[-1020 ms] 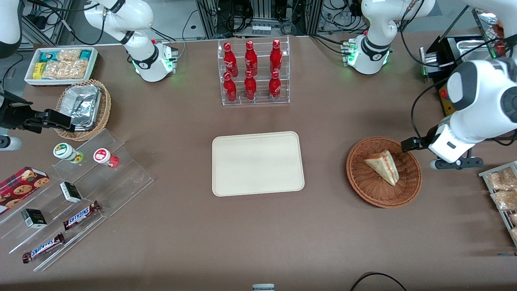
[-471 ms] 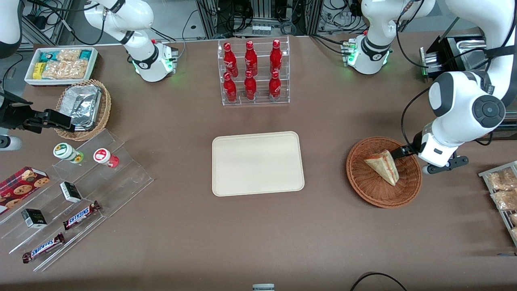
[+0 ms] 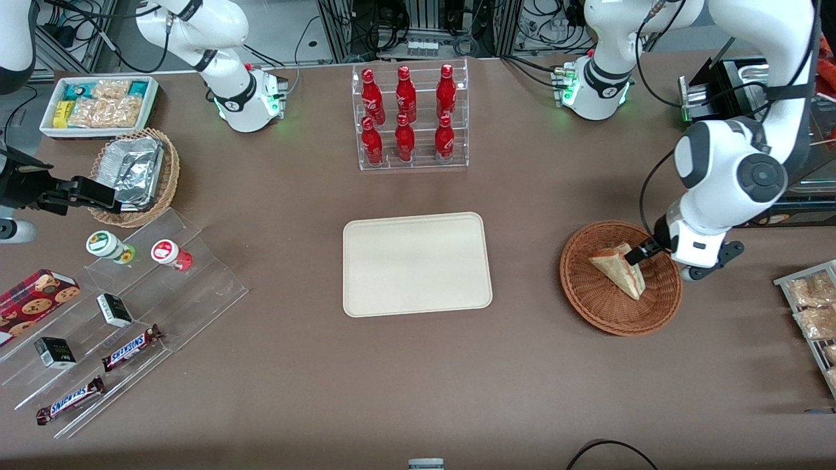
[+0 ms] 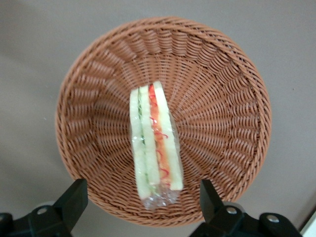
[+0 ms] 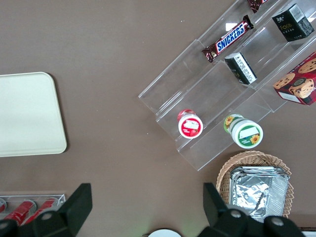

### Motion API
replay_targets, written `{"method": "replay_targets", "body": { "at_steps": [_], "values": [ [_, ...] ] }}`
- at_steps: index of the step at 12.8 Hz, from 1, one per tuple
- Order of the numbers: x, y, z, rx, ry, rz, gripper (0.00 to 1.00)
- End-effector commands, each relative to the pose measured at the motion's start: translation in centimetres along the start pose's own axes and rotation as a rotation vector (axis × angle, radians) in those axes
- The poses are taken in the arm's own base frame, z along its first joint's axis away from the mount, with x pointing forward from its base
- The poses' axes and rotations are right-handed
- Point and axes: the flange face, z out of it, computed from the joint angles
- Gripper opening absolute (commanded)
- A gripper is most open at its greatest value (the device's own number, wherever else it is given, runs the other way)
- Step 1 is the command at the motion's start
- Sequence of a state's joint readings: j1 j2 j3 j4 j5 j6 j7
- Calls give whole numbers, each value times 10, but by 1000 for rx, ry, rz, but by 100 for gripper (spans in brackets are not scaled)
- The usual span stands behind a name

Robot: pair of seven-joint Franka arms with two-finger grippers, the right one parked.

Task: Place sandwich from basket to tray
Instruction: 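Lower the open left gripper around the sandwich in the basket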

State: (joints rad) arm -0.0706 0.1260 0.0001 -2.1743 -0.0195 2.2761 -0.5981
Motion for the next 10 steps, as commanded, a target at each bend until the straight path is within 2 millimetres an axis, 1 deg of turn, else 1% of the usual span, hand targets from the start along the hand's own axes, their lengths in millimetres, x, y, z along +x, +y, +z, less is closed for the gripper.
{"method": "replay_targets", "body": {
  "at_steps": [1, 5, 7, 10],
  "values": [
    [-9, 3, 5, -22, 21, -72, 100],
    [-11, 3, 18, -21, 20, -77, 100],
    [-10, 4, 26, -19, 18, -128, 100],
    [-8, 5, 40, -30, 30, -159, 100]
  ]
}}
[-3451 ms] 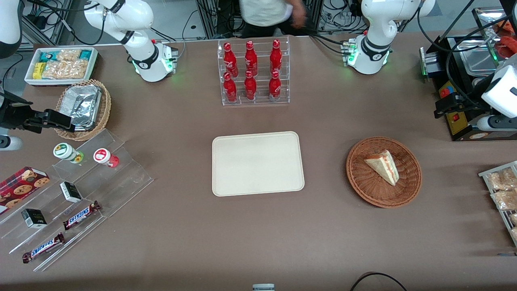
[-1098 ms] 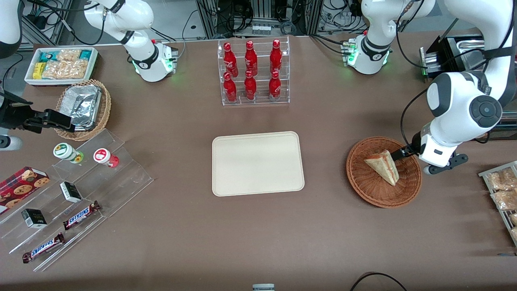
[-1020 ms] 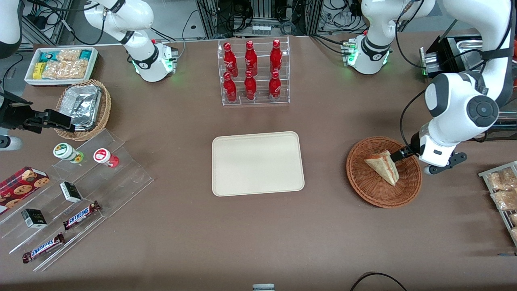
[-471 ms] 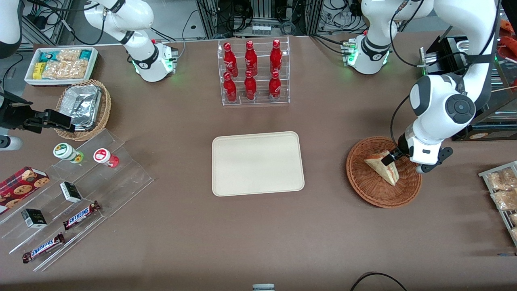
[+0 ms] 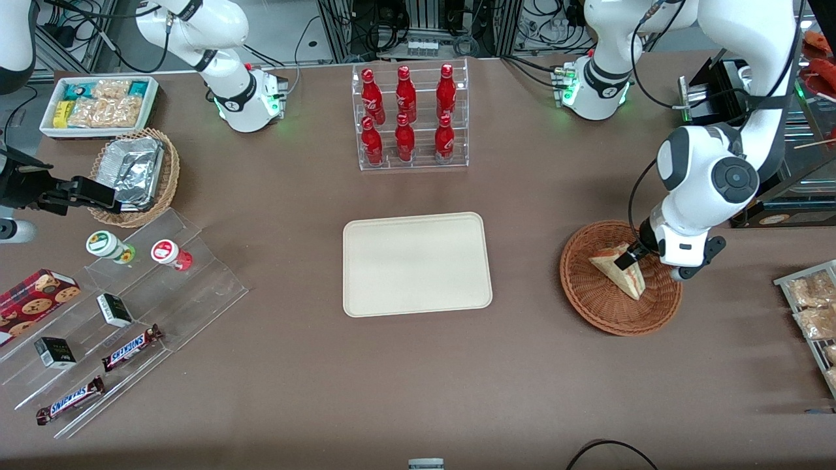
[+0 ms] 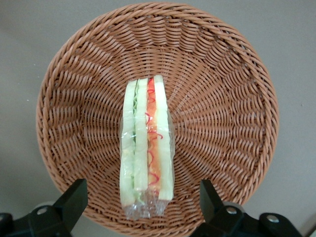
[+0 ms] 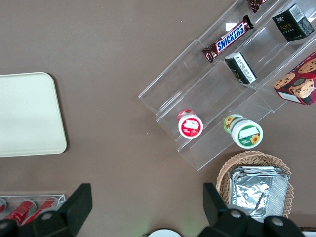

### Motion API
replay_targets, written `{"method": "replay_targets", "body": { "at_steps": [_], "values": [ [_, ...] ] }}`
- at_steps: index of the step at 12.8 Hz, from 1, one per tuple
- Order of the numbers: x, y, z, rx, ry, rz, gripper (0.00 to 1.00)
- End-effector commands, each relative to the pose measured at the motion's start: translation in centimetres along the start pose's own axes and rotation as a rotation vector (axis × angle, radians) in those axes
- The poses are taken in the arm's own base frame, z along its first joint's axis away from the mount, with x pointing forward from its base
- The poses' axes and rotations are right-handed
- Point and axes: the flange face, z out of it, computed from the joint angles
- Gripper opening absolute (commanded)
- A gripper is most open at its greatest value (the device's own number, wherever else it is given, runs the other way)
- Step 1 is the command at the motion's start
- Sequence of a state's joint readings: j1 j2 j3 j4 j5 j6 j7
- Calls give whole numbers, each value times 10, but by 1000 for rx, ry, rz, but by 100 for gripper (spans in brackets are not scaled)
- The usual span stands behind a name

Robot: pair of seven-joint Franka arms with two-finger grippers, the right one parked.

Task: Place sandwich from basket to tray
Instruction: 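Lower the open left gripper around the sandwich in the basket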

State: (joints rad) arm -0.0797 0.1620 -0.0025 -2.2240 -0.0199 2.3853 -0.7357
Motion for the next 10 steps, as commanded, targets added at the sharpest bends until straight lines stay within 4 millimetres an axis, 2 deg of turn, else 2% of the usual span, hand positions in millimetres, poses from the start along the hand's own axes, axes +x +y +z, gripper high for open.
{"method": "replay_targets", "body": {
  "at_steps": [1, 8, 9, 10],
  "values": [
    [-3, 2, 14, -16, 9, -33, 100],
    [-7, -3, 48, -28, -6, -65, 100],
    [-9, -5, 52, -24, -9, -65, 97],
    [-10, -6, 54, -21, -13, -67, 72]
  ]
}}
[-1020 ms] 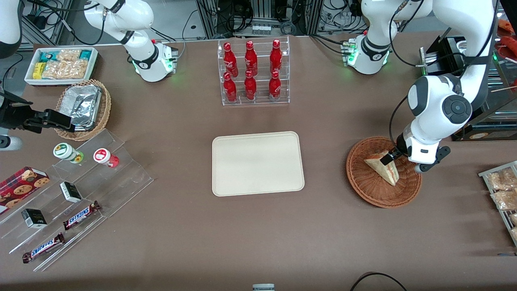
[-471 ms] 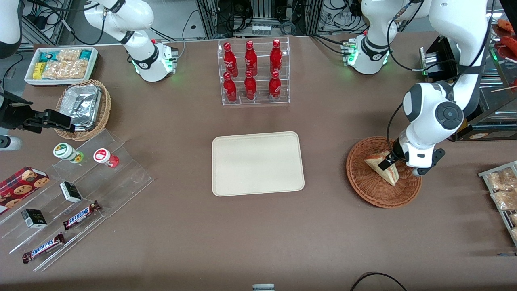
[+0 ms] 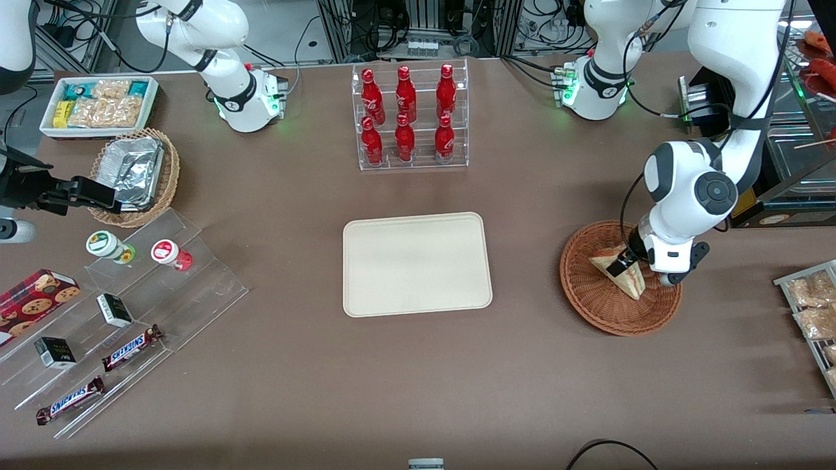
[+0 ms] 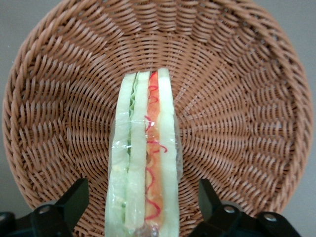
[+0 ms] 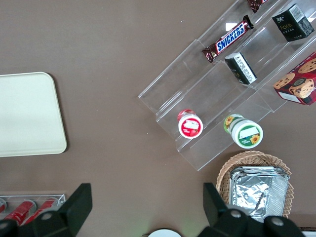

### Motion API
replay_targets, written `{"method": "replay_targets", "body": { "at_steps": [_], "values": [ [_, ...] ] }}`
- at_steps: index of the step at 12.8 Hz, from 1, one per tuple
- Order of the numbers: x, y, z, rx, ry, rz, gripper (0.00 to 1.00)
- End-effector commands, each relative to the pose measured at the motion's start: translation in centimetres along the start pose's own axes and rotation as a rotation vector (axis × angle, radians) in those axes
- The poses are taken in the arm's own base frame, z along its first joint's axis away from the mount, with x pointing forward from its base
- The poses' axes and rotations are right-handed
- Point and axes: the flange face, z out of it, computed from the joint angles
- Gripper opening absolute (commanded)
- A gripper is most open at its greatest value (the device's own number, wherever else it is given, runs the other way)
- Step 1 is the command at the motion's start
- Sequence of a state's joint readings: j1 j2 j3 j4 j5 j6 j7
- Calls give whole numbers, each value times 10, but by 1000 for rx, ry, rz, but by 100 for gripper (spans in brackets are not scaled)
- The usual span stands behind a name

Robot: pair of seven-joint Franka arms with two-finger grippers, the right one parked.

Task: Place sandwich from basket to tray
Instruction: 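Lower the open left gripper around the sandwich in the basket, then close the left gripper on the sandwich and lift it, then carry the sandwich with the left gripper over the cream tray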

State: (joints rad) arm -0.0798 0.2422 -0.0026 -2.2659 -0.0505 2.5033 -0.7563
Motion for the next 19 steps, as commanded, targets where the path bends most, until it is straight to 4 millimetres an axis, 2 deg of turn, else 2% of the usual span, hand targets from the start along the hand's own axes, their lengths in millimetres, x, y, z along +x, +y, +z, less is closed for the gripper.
{"method": "replay_targets", "body": {
  "at_steps": [1, 2, 5, 7, 9, 12, 13, 15, 19],
  "values": [
    [-8, -2, 5, -8, -3, -20, 28],
    [-9, -3, 4, -4, -8, -20, 1],
    [-11, -3, -18, 11, -27, 1, 0],
    [-12, 7, -38, 25, -45, 59, 0],
    [-21, 33, -61, 57, -79, 142, 0],
    [-48, 70, -77, 52, -65, 239, 0],
    [-64, 87, -81, 47, -58, 279, 0],
    [-87, 117, -86, 37, -46, 343, 0],
    [-151, 188, -78, 61, -58, 483, 0]
  ]
}}
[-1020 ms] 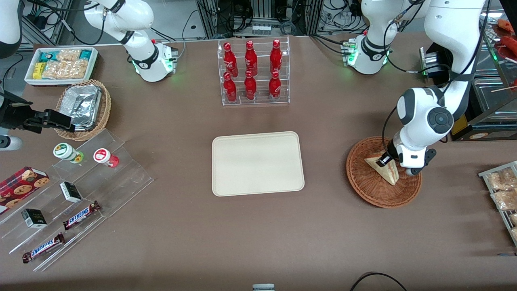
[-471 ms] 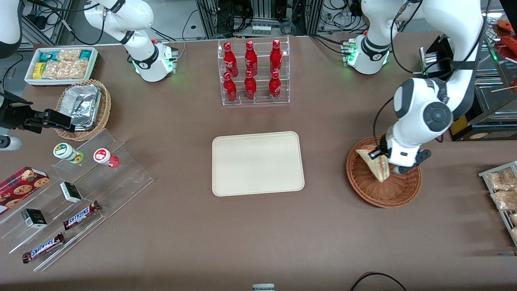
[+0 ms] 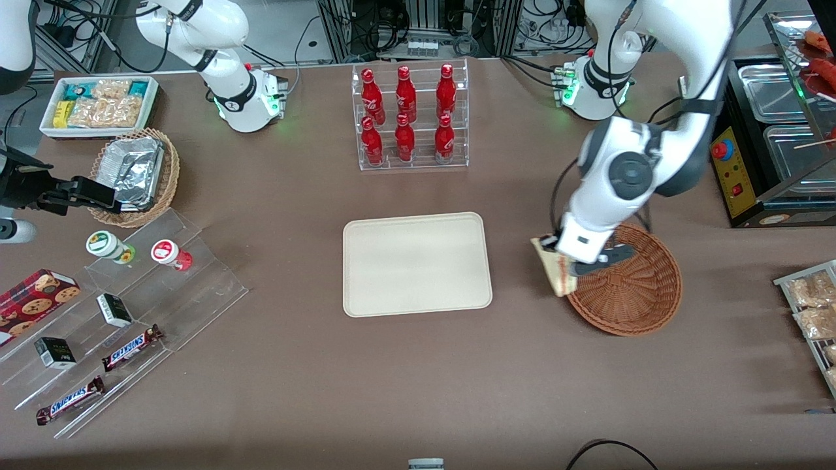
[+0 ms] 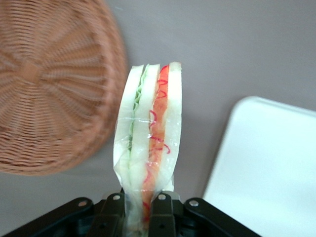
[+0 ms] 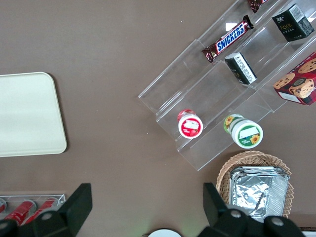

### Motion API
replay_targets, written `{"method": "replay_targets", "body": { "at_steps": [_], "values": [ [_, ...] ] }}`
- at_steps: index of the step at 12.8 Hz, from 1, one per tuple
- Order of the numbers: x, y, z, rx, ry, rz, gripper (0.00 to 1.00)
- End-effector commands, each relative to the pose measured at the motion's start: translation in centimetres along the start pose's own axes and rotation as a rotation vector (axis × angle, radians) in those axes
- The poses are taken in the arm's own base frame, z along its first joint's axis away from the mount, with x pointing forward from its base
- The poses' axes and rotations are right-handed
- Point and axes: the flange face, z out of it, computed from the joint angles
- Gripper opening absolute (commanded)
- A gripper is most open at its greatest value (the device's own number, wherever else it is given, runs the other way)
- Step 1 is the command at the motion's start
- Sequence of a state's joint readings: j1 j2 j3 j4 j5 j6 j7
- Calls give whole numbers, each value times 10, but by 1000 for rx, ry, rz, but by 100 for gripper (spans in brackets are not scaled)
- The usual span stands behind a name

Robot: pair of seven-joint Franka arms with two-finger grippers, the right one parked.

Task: Place sandwich from basket to tray
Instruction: 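Carry the sandwich with the left gripper over the cream tray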

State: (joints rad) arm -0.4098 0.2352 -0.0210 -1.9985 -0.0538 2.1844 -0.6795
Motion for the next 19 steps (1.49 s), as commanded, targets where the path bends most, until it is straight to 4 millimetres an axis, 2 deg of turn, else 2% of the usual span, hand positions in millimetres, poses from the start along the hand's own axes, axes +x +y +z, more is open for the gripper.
{"method": "replay_targets", "body": {
  "at_steps": [1, 5, 9, 13, 17, 19],
  "values": [
    [-5, 55, 5, 36, -22, 79, 0],
    [-34, 136, 15, 28, -4, 171, 0],
    [-62, 198, 34, 41, -12, 194, 0],
    [-75, 244, 61, 53, -16, 175, 0],
    [-67, 261, 75, 89, -53, 177, 0],
    [-68, 262, 79, 90, -60, 178, 0]
  ]
}}
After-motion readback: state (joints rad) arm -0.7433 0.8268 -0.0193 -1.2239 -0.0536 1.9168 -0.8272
